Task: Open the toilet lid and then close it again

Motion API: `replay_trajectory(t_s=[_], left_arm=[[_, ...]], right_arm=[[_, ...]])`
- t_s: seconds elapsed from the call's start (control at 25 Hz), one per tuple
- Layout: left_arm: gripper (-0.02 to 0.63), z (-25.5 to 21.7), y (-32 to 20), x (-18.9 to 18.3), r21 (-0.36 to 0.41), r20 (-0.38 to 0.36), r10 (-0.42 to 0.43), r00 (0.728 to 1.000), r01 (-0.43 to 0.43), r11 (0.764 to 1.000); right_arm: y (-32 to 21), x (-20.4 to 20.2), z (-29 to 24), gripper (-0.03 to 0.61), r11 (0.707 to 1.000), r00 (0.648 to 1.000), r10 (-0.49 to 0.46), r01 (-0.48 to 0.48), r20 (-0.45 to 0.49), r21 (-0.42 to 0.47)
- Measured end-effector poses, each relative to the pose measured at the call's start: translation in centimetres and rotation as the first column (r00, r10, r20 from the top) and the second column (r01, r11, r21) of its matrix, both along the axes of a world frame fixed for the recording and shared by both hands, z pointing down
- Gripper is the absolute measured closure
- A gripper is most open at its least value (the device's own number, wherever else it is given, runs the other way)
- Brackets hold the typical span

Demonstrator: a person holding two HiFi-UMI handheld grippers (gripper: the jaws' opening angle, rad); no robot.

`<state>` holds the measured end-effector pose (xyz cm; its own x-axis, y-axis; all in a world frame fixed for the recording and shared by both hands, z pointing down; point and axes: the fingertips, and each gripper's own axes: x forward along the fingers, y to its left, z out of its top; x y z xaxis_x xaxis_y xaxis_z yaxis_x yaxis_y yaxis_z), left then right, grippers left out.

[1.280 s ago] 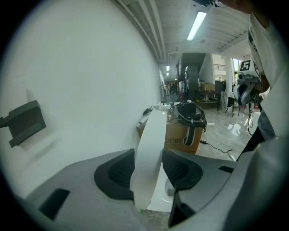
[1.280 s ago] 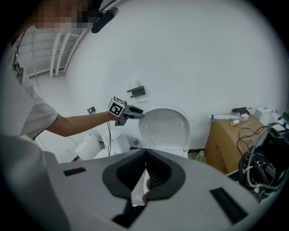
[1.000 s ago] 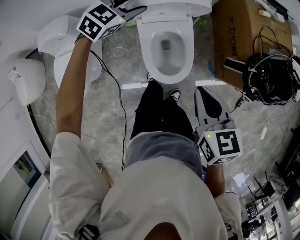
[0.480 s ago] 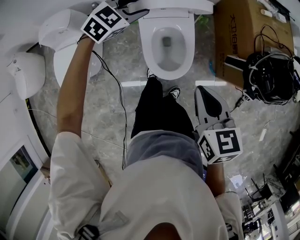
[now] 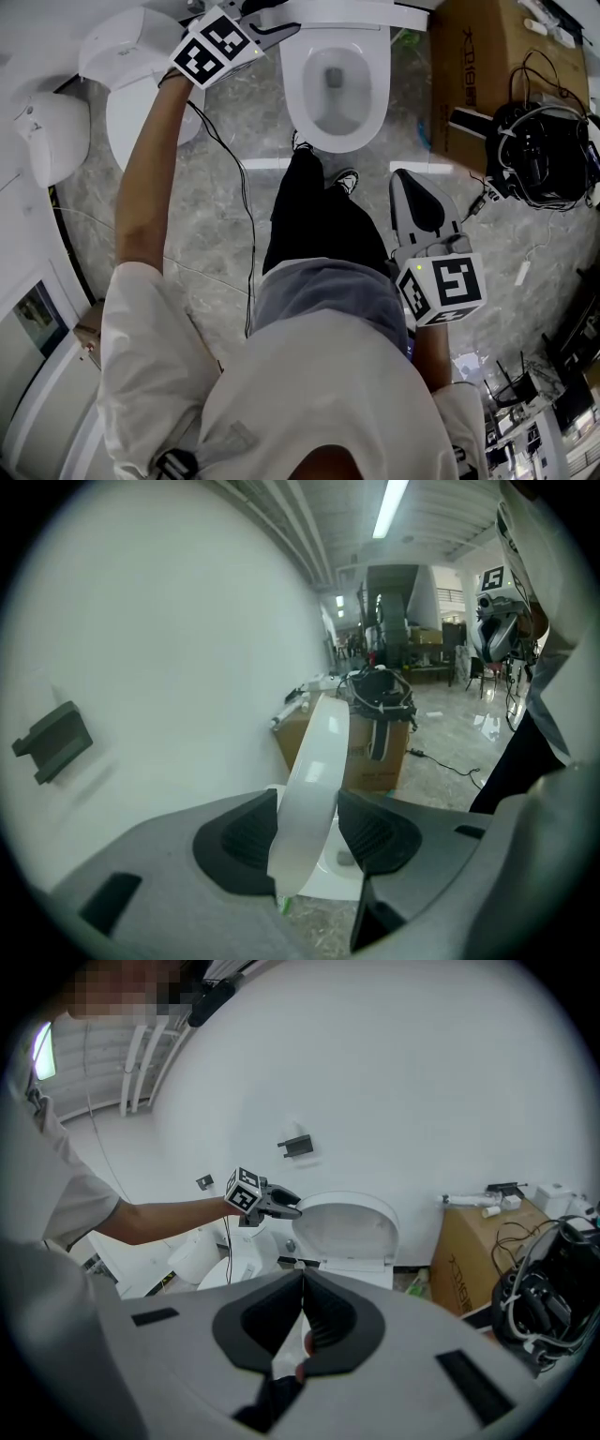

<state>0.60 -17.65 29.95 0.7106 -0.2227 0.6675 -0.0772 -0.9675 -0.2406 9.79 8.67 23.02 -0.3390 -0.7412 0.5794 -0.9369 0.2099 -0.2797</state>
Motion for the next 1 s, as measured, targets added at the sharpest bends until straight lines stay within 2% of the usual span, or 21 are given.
replay_trajectory(t_s=[1.0], left_arm=[[0.425,2.2,4.0,-0.8,0.079,0.011,-0.030,0.999,0.029,0.996]], right_arm=[[2.1,1.5,1.9,0.568,0.999,0.999,-0.041,0.041,0.003,-0.024]])
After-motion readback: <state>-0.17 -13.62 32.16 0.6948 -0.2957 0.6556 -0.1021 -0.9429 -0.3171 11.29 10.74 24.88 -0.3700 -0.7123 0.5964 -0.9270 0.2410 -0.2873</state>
